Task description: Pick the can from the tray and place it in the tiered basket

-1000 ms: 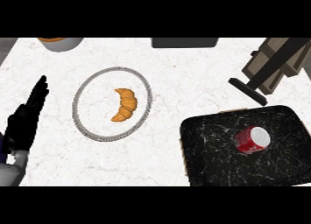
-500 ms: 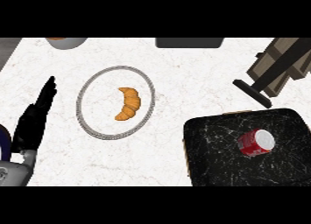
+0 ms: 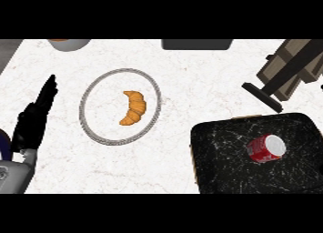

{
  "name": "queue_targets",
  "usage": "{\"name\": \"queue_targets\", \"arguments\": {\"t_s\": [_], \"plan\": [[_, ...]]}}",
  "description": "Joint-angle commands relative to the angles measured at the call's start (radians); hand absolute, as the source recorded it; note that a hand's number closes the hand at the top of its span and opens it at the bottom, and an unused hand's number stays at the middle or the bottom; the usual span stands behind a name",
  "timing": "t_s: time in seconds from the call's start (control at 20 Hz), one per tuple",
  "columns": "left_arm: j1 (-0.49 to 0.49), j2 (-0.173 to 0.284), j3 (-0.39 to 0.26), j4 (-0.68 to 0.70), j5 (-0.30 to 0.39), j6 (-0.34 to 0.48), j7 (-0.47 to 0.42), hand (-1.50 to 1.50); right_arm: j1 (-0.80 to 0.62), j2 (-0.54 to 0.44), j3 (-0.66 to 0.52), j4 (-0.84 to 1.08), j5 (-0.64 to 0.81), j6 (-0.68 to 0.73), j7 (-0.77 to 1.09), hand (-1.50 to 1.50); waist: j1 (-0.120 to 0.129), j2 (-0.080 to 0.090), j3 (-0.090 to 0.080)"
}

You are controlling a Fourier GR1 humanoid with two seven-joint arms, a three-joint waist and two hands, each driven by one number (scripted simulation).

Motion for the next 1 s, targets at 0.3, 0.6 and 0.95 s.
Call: {"name": "queue_targets", "arguments": {"t_s": [0.3, 0.6, 0.95], "plan": [[0.030, -0.040, 0.036, -0.042, -0.070, -0.009, 0.033, 0.00, 0.002, 0.085, 0.073, -0.014, 0.108, 0.063, 0.105, -1.50, -0.009, -0.003, 0.001], [0.070, -0.050, 0.044, -0.158, -0.103, -0.026, 0.102, 0.00, -0.017, 0.163, 0.117, -0.038, 0.207, 0.058, 0.119, -1.50, -0.003, -0.004, 0.001], [0.070, -0.099, 0.091, -0.036, -0.116, -0.058, -0.031, 0.00, 0.007, 0.212, 0.175, -0.088, 0.372, 0.047, 0.140, -1.50, -0.006, -0.002, 0.000]]}}
